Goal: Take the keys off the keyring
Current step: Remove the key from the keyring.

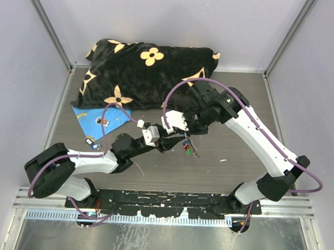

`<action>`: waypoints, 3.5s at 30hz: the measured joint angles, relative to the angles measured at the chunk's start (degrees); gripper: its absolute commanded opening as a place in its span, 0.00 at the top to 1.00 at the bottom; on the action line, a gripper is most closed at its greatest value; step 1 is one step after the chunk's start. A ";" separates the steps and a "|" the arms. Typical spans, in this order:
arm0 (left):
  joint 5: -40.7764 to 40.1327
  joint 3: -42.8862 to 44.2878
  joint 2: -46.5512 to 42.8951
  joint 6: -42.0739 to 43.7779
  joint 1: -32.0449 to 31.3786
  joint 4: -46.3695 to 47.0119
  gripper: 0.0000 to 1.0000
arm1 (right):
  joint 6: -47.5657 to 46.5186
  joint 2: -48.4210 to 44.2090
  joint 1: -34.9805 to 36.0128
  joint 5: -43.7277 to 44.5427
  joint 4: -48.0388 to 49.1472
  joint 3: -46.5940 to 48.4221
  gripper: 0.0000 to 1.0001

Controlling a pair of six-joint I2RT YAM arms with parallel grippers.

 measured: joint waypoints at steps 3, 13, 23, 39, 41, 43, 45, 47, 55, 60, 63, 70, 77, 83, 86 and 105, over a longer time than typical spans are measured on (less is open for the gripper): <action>-0.02 0.02 -0.22 -0.09 0.00 0.00 0.70 | 0.00 0.00 0.00 -0.09 0.00 0.00 0.99; -0.09 0.39 -0.90 -0.59 0.00 -0.39 0.71 | 0.00 0.02 0.00 -0.44 0.00 0.00 0.99; -0.50 0.39 -4.04 -0.46 0.00 -1.46 0.73 | 0.00 0.02 0.00 -0.46 0.00 0.00 0.99; 0.28 1.27 -3.52 -0.50 -0.02 -3.41 0.75 | -0.02 0.02 0.00 -0.90 0.00 0.02 0.99; 0.52 1.68 -2.93 -0.57 -0.02 -3.41 0.75 | 0.00 0.02 0.00 -0.92 0.00 0.02 0.99; 0.66 1.92 -2.27 -0.68 -0.02 -3.41 0.76 | 0.00 0.02 0.00 -1.03 0.00 0.02 0.99; 0.85 2.08 -1.70 -0.79 -0.02 -3.41 0.77 | 0.00 0.02 0.00 -1.09 -0.02 0.02 0.99; 1.07 2.32 -1.29 -0.94 -0.02 -3.41 0.77 | -0.02 0.02 0.00 -1.20 -0.02 0.09 0.99; 1.62 2.38 -0.68 -1.11 -0.02 -3.37 1.00 | -0.04 0.04 -0.17 -1.27 -0.04 0.33 0.99; 1.68 2.40 -0.63 -1.09 -0.04 -3.39 1.00 | -0.02 0.04 -0.26 -1.33 -0.20 0.33 0.99; 1.66 2.40 -0.63 -1.11 -0.04 -3.43 1.00 | -0.02 0.04 -0.26 -1.36 -0.20 0.33 0.98; -0.31 2.36 -3.04 -2.08 -0.07 -5.97 1.00 | 0.00 0.00 -1.88 -3.85 0.92 0.33 0.72; -3.08 2.25 -6.99 -3.13 -0.07 -6.84 1.00 | -0.04 -0.70 -8.39 -10.54 2.47 0.33 0.57; -4.20 2.12 -8.81 -4.00 -0.07 -6.86 1.00 | 0.87 -2.67 -14.73 -19.06 5.42 -0.28 0.52; -4.15 2.03 -9.14 -4.35 -0.04 -6.86 1.00 | 2.03 -4.87 -17.27 -24.90 8.17 -2.73 0.52; -2.67 2.03 -11.37 -10.38 0.72 -6.84 1.00 | -0.02 -6.64 -17.94 -40.22 11.56 -6.47 0.74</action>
